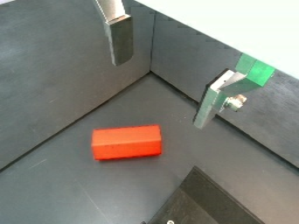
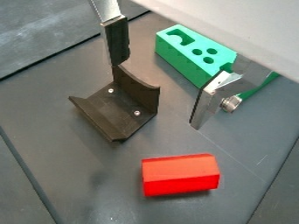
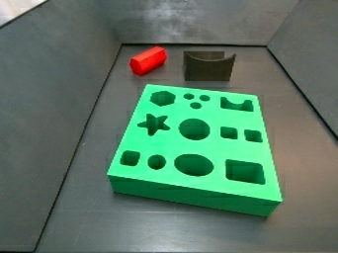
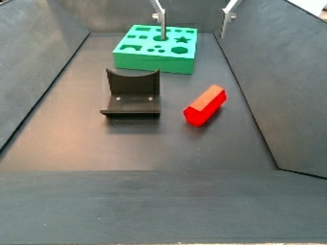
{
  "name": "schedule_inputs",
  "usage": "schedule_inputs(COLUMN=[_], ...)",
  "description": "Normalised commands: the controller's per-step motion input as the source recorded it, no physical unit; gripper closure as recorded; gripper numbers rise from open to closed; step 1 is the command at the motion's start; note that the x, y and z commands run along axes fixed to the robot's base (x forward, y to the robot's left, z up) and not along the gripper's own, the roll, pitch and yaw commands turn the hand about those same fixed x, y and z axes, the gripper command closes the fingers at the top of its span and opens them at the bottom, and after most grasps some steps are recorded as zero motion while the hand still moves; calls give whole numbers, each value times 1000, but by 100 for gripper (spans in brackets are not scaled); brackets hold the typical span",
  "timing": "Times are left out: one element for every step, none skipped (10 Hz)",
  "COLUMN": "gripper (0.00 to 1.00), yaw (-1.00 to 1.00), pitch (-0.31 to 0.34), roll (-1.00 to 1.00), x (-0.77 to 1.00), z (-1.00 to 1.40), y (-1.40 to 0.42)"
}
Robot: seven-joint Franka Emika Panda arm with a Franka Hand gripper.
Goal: Pick up the hexagon object. Move up. Place the hexagon object on the fixture. Regrasp the hexagon object. Move to above the board. Insert the hexagon object.
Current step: Pick up the hexagon object.
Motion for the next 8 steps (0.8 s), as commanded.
schedule_inputs(gripper=[0, 0, 0, 0, 0, 0, 0, 0], yaw=[-57, -154, -206, -317, -426, -597, -680, -734], pitch=[0, 0, -17, -59, -76, -94, -109, -117], roll=[0, -33, -104, -123, -120, -119, -91, -81], x=[0, 111, 14, -37, -151, -257, -409, -406], z=[-414, -814, -906, -871, -814, -774, -720, -709], y=[0, 91, 89, 49, 29, 0, 0, 0])
